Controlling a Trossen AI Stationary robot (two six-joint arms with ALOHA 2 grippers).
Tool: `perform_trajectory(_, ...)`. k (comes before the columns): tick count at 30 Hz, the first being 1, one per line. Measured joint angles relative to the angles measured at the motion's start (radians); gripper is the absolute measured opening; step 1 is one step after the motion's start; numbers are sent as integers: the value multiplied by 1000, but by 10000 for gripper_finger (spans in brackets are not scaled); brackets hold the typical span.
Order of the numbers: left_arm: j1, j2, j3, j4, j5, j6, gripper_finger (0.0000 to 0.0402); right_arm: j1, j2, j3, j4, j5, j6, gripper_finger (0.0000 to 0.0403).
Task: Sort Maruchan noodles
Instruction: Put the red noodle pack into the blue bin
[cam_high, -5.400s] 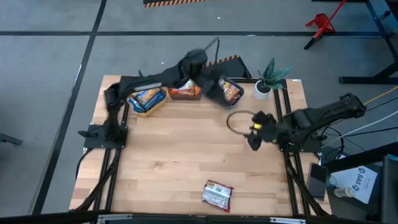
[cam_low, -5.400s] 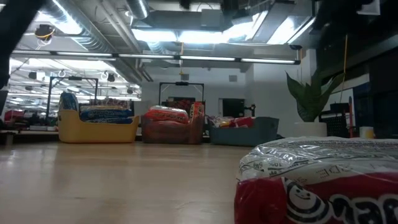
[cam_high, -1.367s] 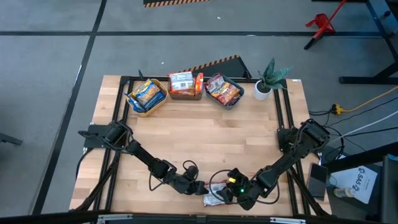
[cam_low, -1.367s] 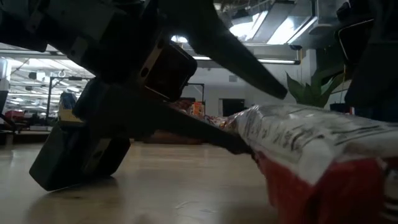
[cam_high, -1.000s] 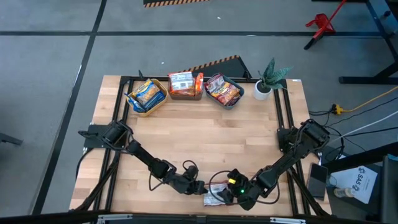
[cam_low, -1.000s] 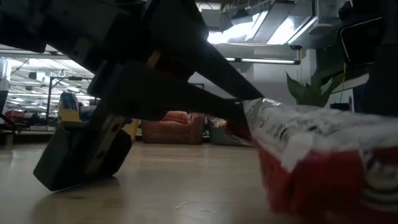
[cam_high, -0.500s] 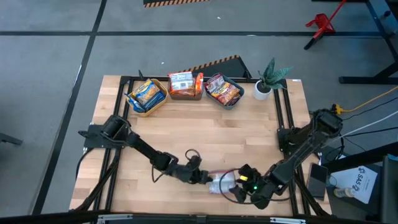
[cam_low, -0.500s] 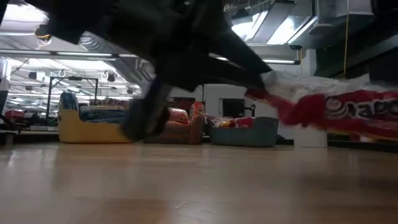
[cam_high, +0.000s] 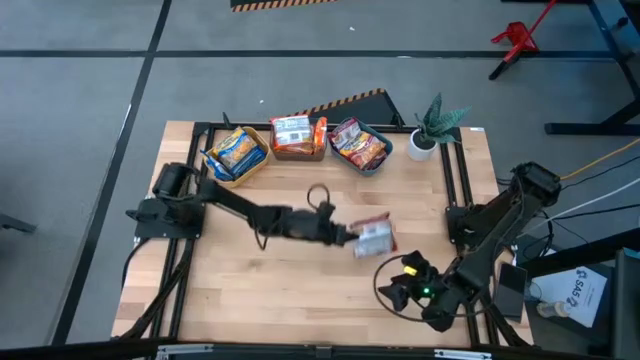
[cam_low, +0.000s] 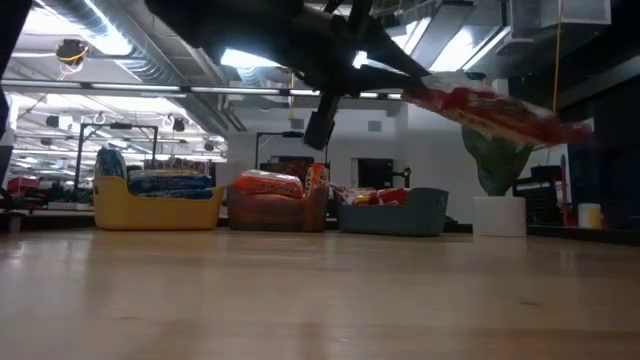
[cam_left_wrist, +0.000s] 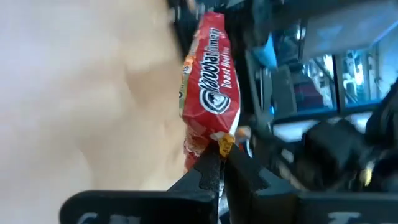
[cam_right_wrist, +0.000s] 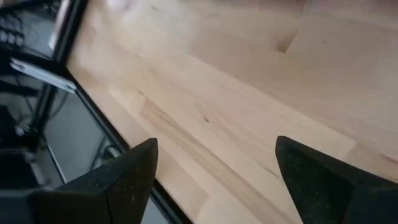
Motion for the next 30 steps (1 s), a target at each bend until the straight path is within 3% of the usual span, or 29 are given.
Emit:
perform_trajectory(8, 219, -77, 0, 18, -6, 117, 0, 52, -1, 0, -62, 112, 185, 311)
perform_trajectory(18, 496, -65, 1, 60, -10, 86, 0, -19, 0, 0, -203, 126, 157, 311)
perform_trajectory(23, 534, -15, 17, 66, -1, 16, 0, -48, 0, -1, -290, 102, 153, 311)
perform_trajectory(30, 532, 140, 179, 78, 53, -10, 0, -56, 0, -1, -347, 92, 154, 311)
